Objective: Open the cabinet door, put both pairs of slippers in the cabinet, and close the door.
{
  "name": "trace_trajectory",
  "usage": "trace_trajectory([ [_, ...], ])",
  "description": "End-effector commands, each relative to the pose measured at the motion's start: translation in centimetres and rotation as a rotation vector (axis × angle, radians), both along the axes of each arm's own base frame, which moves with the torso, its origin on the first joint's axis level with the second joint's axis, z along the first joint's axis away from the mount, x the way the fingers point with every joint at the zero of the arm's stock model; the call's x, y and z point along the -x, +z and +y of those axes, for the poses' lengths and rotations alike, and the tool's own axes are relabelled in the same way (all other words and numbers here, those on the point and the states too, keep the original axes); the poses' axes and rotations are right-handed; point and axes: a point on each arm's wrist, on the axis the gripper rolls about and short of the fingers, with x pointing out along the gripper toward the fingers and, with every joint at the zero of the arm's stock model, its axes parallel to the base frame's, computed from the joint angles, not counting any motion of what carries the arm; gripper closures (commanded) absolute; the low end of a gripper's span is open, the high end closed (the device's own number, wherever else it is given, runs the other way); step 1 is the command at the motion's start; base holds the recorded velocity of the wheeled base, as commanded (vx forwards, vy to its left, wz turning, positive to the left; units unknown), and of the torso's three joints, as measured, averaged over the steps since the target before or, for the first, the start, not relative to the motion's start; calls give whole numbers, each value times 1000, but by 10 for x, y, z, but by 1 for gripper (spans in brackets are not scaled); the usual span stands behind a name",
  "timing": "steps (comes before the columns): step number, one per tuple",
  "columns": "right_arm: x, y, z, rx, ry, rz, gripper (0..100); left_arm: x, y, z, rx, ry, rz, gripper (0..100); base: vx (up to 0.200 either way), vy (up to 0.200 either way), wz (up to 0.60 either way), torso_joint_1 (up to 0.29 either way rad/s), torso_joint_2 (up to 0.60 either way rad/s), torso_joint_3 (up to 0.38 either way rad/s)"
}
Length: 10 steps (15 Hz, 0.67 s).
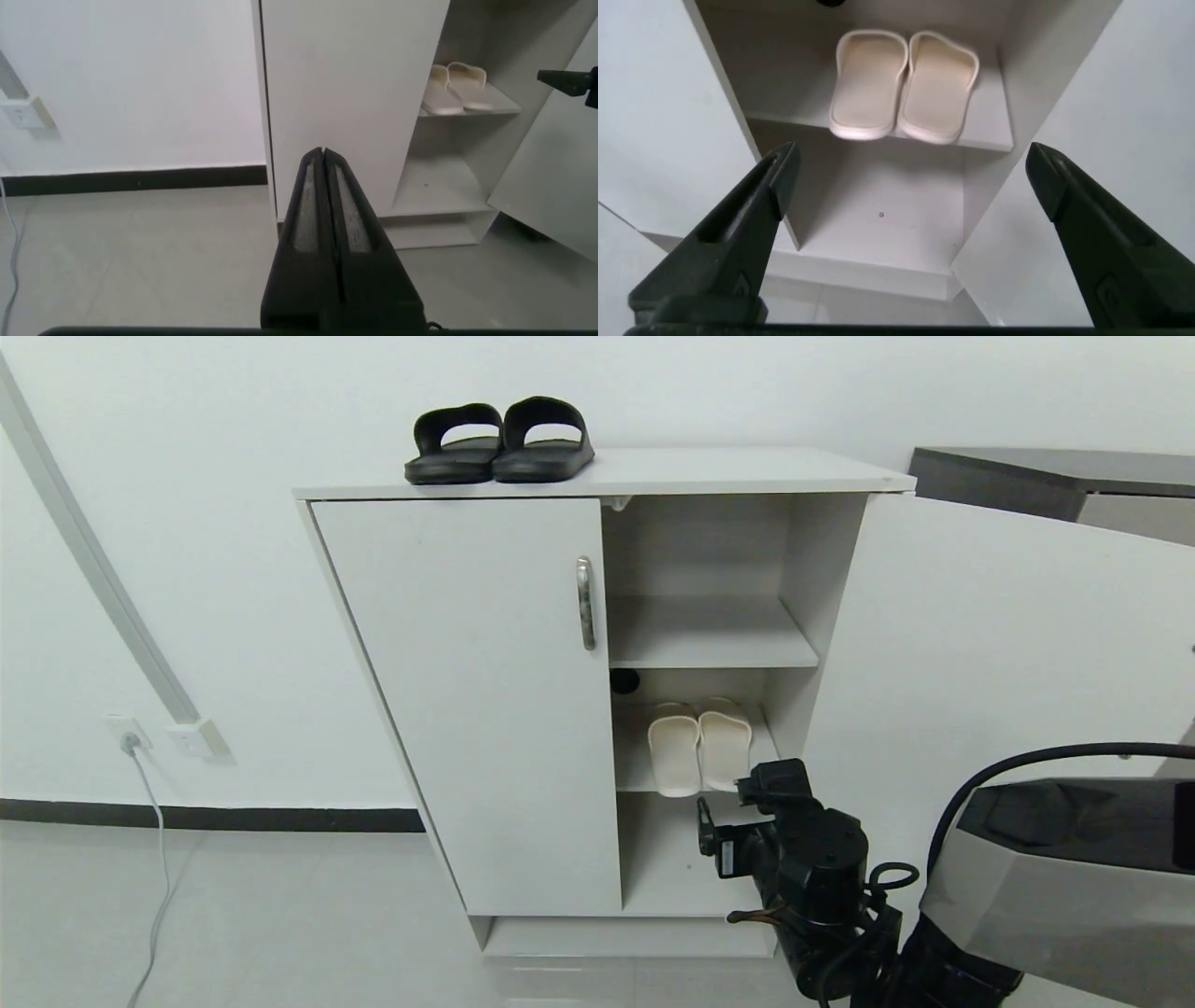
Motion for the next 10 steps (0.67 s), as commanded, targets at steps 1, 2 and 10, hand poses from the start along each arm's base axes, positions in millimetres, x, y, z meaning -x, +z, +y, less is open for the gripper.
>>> trace_trajectory([
  [1, 0, -1, 0, 3, -1, 3, 0, 0, 0, 0, 0, 0, 1, 100, 0, 0, 0, 2, 2, 105],
  [2, -1, -2, 0, 3, -2, 3, 0, 0, 0, 0, 0, 0, 1, 100, 0, 0, 0, 2, 2, 66],
  [10, -3, -4, 0, 15, -5, -3, 0, 0, 0, 0, 0, 0, 1, 100, 0, 75, 0, 1, 0, 3],
])
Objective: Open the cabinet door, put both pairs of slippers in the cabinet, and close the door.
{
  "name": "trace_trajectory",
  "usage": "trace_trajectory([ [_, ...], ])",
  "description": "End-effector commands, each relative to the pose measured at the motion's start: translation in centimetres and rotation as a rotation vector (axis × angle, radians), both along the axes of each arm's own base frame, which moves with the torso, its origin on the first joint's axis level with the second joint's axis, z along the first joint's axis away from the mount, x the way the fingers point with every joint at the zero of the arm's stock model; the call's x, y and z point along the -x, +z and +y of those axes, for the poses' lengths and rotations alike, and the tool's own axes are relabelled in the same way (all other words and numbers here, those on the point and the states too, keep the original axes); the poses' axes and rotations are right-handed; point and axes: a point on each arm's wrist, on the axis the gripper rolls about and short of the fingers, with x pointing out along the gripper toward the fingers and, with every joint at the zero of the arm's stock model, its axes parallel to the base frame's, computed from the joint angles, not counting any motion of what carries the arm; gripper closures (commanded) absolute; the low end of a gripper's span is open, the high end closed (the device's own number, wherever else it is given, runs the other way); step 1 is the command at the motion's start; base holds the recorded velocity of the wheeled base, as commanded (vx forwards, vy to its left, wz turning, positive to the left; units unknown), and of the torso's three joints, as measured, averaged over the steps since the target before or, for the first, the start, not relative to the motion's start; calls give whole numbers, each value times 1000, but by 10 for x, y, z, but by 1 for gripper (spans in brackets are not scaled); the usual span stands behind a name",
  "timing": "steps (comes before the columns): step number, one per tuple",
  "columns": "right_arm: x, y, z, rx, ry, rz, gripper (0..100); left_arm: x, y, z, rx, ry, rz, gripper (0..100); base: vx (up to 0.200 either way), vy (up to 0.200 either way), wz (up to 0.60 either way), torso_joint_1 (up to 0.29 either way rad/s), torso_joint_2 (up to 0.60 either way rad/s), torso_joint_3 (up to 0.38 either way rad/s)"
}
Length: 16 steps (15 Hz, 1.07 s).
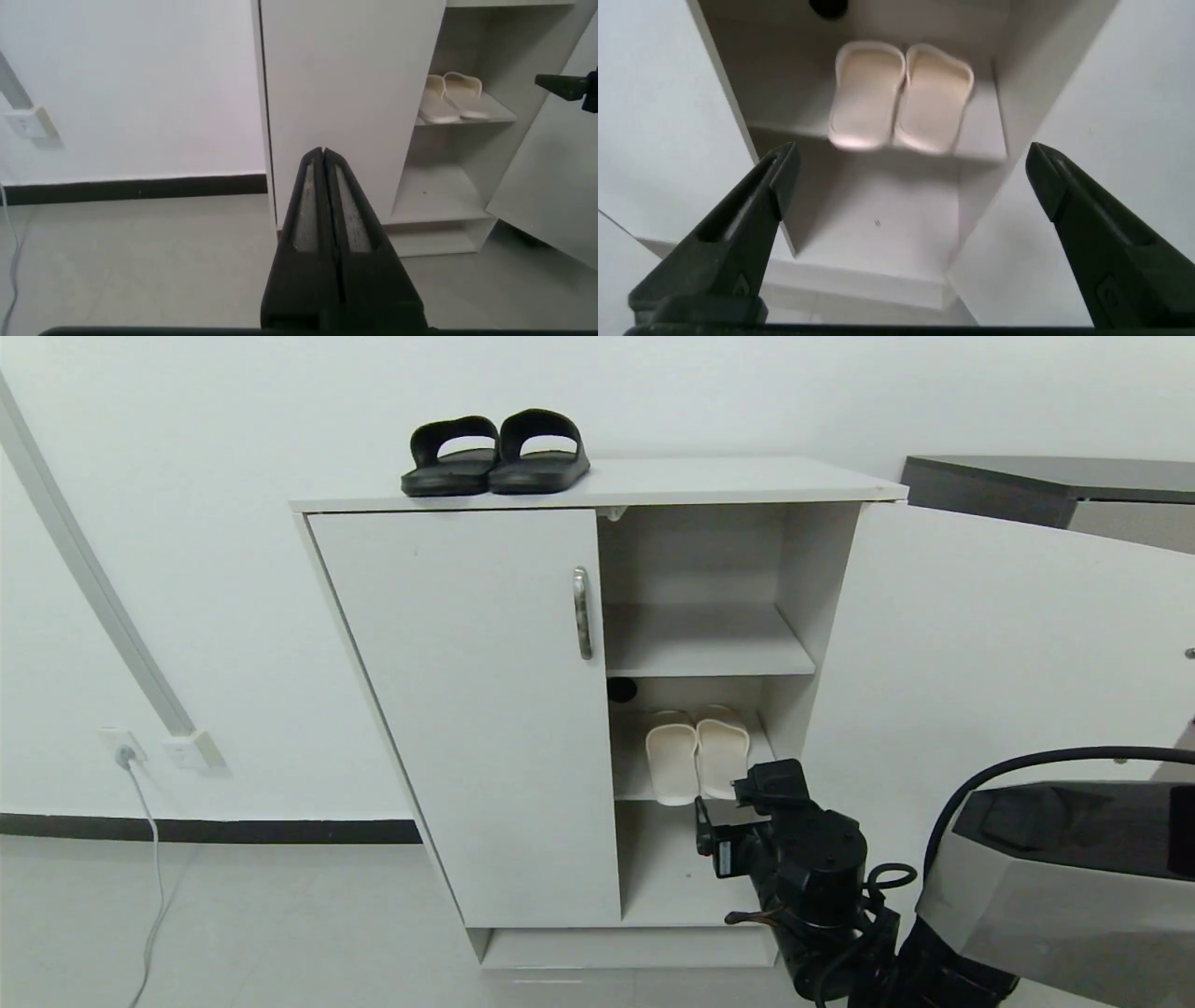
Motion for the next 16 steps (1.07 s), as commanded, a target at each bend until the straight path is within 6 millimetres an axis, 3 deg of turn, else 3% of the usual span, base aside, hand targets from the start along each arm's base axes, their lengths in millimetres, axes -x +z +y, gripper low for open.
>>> trace_trajectory([
  [1, 0, -2, 0, 5, 0, 4, 0, 0, 0, 0, 0, 1, 1, 100, 0, 200, 0, 12, 2, 2],
  [16, 2, -1, -1, -2, 3, -2, 0, 0, 0, 0, 0, 1, 1, 100, 0, 187, 0, 2, 2, 3],
])
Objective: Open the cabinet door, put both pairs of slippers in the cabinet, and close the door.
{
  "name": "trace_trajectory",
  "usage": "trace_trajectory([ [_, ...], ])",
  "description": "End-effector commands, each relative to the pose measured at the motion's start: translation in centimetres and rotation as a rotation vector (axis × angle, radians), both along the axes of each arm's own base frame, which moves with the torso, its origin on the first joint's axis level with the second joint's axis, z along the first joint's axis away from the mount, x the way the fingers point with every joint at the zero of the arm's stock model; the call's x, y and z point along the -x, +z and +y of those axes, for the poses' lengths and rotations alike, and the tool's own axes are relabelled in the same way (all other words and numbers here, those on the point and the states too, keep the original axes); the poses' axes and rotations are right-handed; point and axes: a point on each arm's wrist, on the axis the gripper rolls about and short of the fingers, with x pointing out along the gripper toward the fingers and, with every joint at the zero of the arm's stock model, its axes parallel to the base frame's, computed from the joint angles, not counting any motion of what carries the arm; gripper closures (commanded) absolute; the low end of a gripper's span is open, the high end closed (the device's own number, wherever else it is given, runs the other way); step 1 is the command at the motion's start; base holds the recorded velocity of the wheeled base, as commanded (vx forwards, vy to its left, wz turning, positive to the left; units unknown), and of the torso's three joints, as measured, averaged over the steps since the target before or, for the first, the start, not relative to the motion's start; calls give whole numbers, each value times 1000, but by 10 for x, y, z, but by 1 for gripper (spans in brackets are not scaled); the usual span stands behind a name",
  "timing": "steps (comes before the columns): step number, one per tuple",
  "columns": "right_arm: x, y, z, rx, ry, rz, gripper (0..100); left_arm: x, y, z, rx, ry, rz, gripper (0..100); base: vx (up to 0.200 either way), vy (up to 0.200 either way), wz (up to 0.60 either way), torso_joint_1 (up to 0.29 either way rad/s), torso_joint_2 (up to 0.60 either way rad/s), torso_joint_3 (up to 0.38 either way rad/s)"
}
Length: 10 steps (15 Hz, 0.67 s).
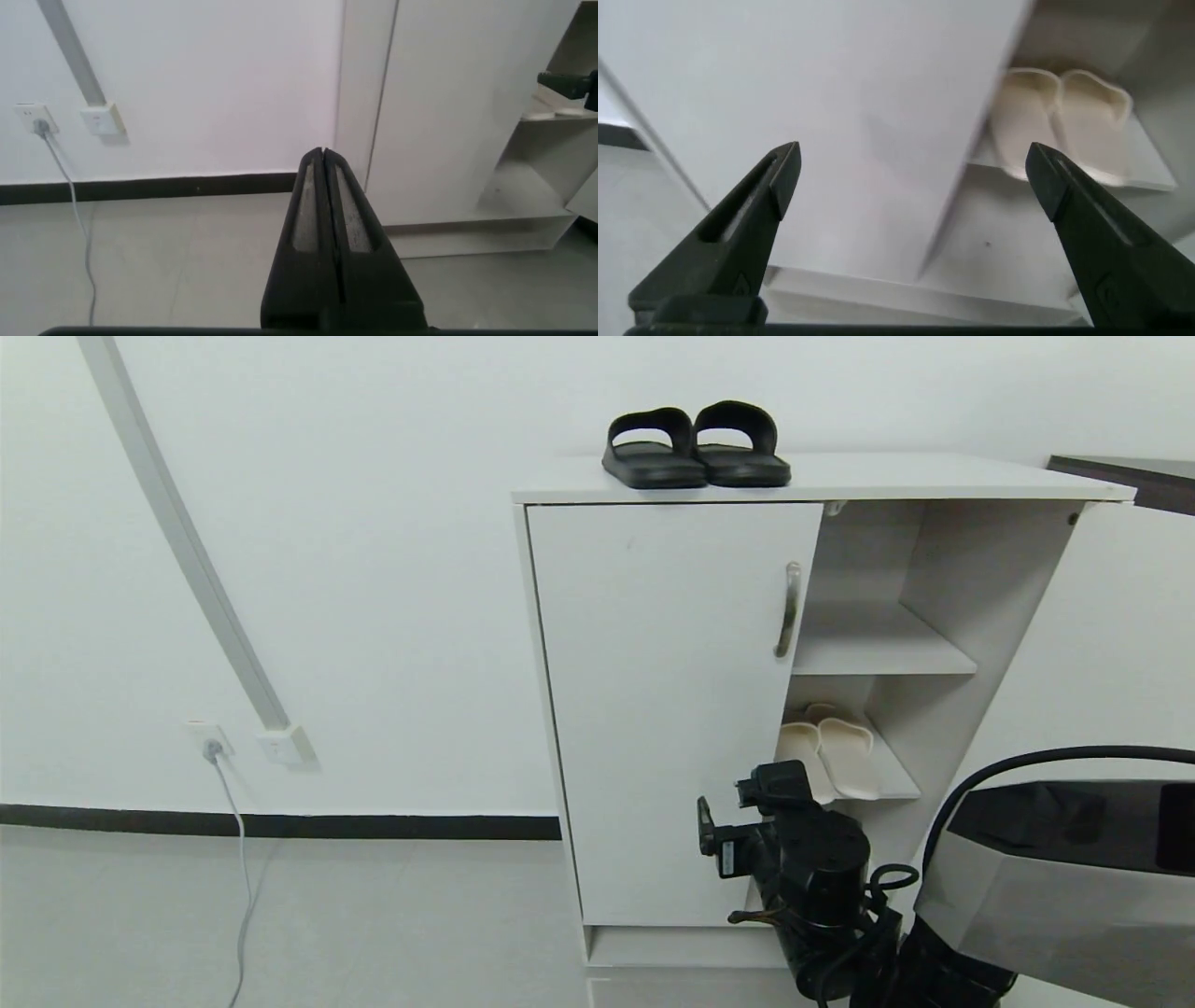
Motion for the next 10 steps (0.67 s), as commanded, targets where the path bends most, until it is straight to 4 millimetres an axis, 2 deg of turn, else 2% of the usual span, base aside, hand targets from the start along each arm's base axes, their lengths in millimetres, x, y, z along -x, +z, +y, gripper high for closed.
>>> trace_trajectory([
  [1, 0, 0, 0, 3, 1, 1, 0, 0, 0, 0, 0, 0, 0, 100, 0, 0, 0, 0, 0, 0],
  [6, 2, 3, -2, -15, 20, -34, 0, 0, 0, 0, 0, 0, 0, 100, 0, 0, 0, 0, 0, 0],
  [10, 7, -1, -6, 11, 98, -1, 0, 0, 0, 0, 2, 0, 0, 100, 0, 0, 0, 0, 0, 0],
])
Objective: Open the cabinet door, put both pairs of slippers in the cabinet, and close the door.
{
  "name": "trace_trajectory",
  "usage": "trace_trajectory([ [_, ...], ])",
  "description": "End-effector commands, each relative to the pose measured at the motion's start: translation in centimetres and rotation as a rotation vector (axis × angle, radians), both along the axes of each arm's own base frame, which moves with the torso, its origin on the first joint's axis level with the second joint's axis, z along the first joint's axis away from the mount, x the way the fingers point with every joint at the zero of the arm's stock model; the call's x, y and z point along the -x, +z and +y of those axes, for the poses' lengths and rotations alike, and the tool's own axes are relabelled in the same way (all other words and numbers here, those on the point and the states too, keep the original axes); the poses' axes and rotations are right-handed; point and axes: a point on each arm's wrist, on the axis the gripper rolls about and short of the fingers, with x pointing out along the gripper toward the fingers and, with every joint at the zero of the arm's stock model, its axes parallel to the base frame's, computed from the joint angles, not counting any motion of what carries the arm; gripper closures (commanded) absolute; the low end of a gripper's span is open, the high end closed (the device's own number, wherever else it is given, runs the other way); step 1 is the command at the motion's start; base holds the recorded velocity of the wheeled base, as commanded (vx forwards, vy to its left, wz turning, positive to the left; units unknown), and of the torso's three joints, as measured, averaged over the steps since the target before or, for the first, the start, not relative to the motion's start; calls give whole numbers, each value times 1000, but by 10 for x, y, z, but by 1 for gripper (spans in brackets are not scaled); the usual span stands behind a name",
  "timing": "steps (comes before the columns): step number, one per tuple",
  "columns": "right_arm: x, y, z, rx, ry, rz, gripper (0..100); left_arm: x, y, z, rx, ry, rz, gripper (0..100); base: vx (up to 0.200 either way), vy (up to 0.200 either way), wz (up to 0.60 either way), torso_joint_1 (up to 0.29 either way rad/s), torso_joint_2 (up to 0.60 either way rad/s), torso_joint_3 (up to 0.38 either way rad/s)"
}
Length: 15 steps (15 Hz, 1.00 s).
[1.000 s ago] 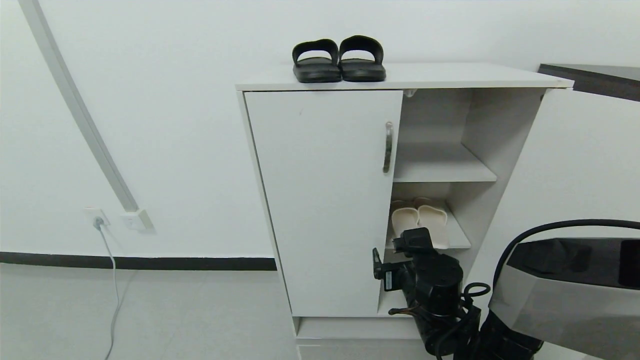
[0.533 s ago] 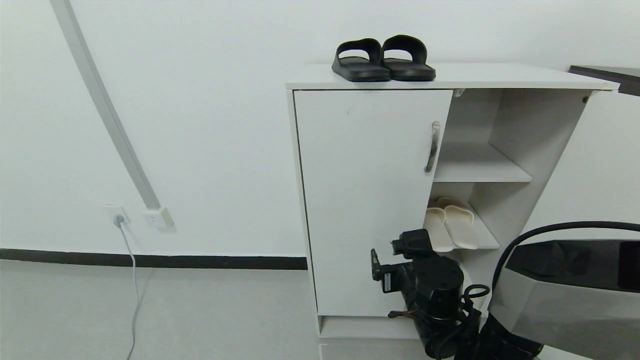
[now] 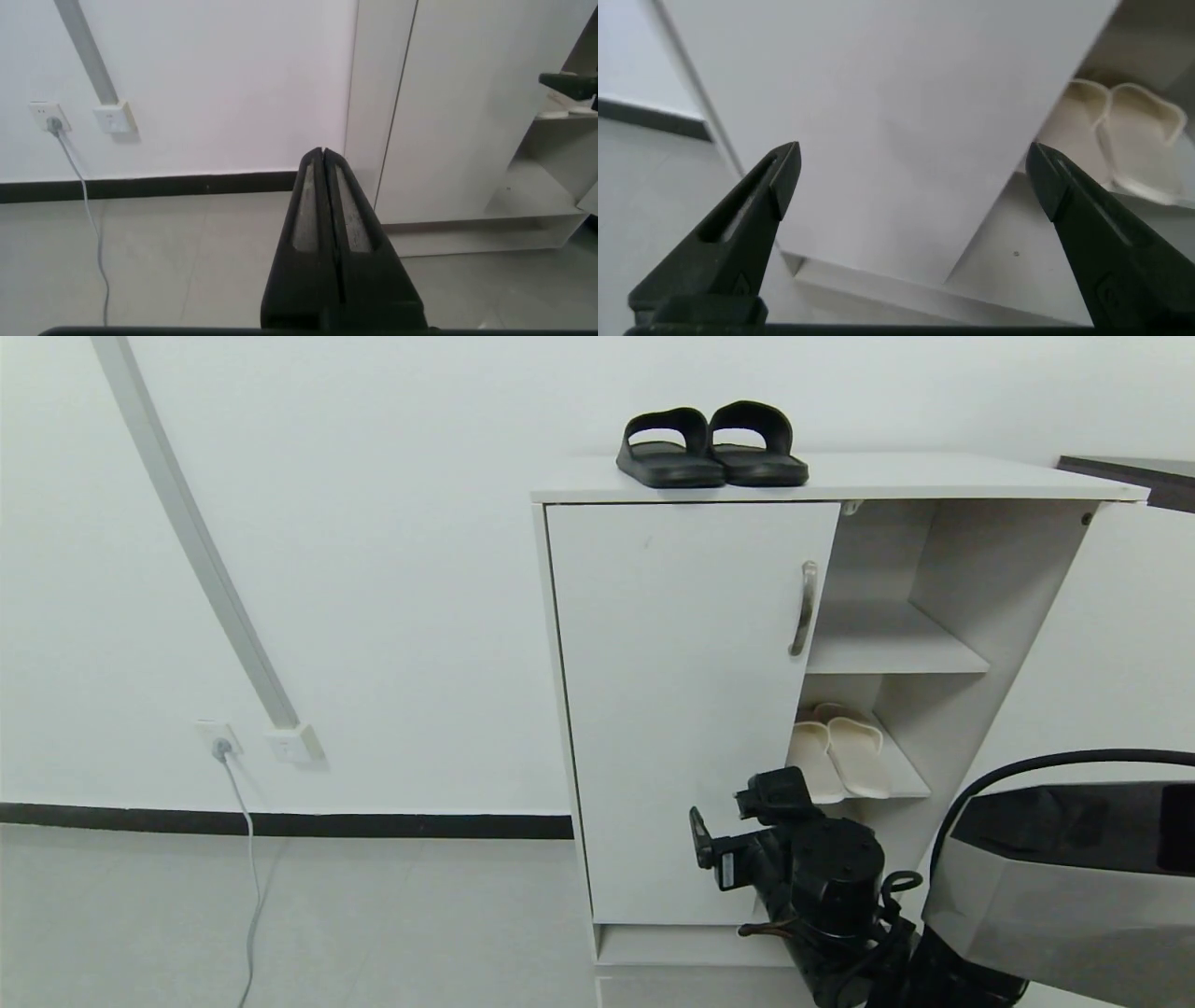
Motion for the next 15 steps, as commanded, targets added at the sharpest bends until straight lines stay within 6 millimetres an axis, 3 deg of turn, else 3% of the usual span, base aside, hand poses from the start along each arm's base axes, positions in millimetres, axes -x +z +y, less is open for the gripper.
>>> trace_trajectory([
  [1, 0, -1, -2, 0, 2, -1, 0, 0, 0, 0, 0, 0, 0, 100, 0, 0, 0, 0, 0, 0],
  [12, -1, -7, -2, 6, -2, 1, 0, 0, 0, 0, 1, 0, 0, 100, 0, 0, 0, 0, -4, -6],
  [15, -1, -7, -2, 5, -2, 0, 0, 0, 0, 0, 0, 0, 0, 100, 0, 0, 0, 20, -287, -286],
])
